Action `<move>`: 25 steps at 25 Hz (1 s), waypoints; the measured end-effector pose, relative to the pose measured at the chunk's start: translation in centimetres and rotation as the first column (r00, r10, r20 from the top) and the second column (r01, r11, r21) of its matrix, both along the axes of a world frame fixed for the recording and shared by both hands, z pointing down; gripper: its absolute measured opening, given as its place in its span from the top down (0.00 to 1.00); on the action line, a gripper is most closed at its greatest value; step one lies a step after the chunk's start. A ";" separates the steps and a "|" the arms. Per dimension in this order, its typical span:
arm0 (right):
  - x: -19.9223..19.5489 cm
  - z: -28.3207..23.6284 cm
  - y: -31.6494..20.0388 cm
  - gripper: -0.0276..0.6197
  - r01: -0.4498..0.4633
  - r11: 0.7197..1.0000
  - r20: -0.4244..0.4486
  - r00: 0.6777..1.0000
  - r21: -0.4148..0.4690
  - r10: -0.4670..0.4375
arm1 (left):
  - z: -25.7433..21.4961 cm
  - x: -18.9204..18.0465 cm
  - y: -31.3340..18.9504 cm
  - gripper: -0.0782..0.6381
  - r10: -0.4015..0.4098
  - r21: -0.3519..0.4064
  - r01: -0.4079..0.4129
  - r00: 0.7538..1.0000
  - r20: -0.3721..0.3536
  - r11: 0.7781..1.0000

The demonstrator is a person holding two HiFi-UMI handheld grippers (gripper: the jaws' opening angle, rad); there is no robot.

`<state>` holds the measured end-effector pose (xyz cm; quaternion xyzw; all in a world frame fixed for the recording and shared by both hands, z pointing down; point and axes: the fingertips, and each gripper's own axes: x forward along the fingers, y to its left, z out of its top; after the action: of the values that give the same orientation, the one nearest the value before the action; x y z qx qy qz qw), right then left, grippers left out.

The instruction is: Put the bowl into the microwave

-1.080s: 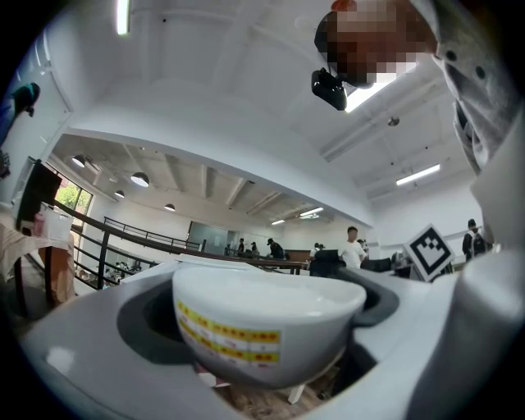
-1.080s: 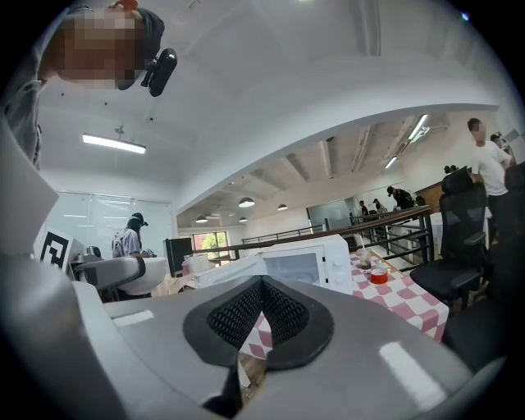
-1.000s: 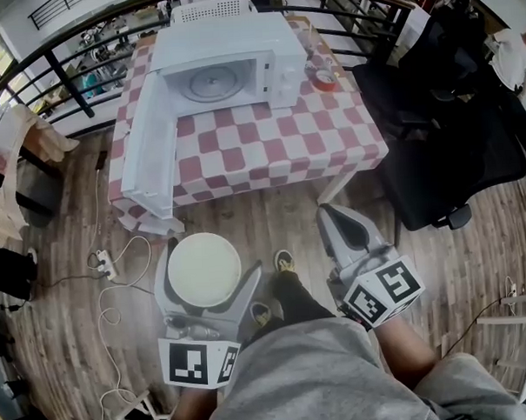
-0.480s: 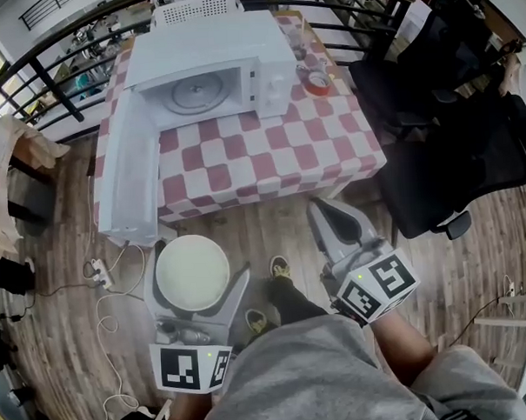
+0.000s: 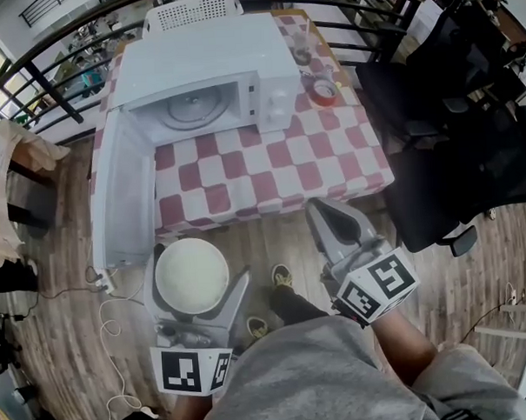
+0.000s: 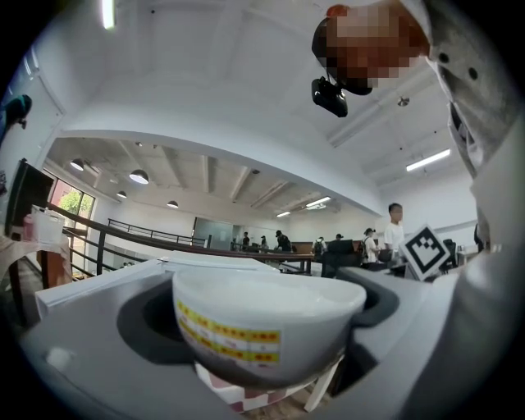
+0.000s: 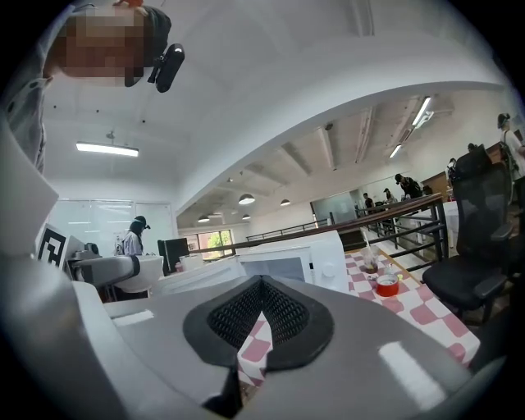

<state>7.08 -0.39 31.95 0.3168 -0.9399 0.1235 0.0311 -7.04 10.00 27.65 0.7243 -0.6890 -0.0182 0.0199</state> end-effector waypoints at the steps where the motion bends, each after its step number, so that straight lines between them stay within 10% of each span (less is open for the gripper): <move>1: -0.2 0.0 -0.5 0.96 0.006 1.000 -0.001 1.000 0.000 -0.006 | 0.1 -0.1 -0.4 0.13 -0.005 -0.003 0.005 1.000 0.000 1.000; 25: -1.7 1.0 -8.4 0.96 0.092 0.996 0.008 0.996 -0.013 -0.091 | -0.1 -0.5 -8.6 0.13 -0.073 0.001 0.073 0.997 0.011 0.997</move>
<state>5.40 -8.84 32.98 0.2727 -0.9527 0.1294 0.0352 -7.52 1.37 27.53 0.6987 -0.7151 -0.0150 0.0154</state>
